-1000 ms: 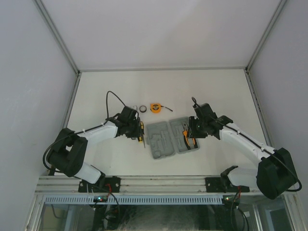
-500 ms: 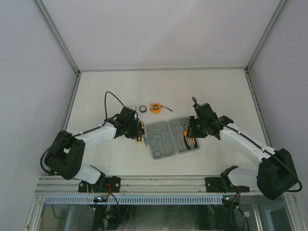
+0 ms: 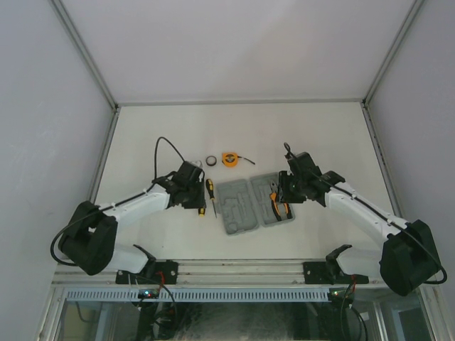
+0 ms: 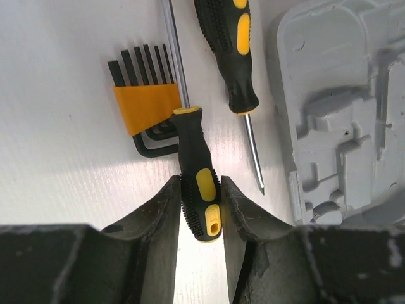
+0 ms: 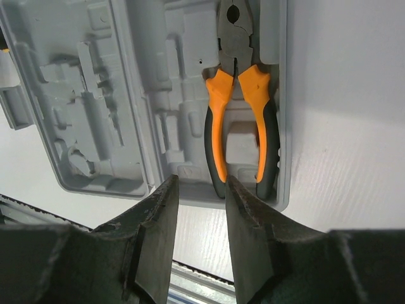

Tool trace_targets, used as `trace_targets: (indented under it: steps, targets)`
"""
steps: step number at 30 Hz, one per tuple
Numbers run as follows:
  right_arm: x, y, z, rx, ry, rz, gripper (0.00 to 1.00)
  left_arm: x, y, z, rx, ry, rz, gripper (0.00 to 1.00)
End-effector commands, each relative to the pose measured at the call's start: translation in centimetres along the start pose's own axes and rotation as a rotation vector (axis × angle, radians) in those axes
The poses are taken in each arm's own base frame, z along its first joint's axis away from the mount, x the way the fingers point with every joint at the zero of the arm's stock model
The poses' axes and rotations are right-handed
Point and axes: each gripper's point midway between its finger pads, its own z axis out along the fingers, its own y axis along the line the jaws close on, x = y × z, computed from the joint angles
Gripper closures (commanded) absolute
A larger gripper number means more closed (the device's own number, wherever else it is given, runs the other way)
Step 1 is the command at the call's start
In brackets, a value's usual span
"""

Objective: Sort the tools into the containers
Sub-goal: Pick up the screwdriver from the center of the board.

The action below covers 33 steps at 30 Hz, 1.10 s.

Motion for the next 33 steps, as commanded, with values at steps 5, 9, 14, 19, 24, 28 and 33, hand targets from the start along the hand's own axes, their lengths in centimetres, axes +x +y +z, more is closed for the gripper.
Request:
trace_targets:
  steps: [5,9,14,19,24,28,33]
  targets:
    - [-1.1,1.1,0.1,-0.030,-0.041,0.005,0.64,1.7,0.8,0.9,-0.057,0.019,0.037,0.61]
    - [-1.1,1.2,0.1,-0.030,-0.041,0.002,0.64,2.1,1.4,1.3,-0.100,0.029,0.052,0.57]
    - [-1.1,1.1,0.1,-0.028,-0.041,-0.001,0.64,2.3,1.9,1.7,-0.143,0.035,0.066,0.56]
    - [-1.1,1.1,0.2,-0.029,-0.042,-0.002,0.64,2.3,2.0,1.8,-0.165,0.034,0.069,0.60]
    - [-1.8,1.2,-0.7,-0.028,-0.087,-0.010,0.64,1.2,1.7,0.7,-0.151,-0.016,0.060,0.69]
    - [-3.4,1.3,-2.3,-0.030,-0.189,-0.013,0.63,-0.4,0.7,-1.0,-0.099,-0.089,0.059,0.75]
    - [-5.5,2.3,-4.7,-0.084,-0.330,-0.023,0.57,-2.4,-1.5,-3.7,0.033,-0.189,0.089,0.80]
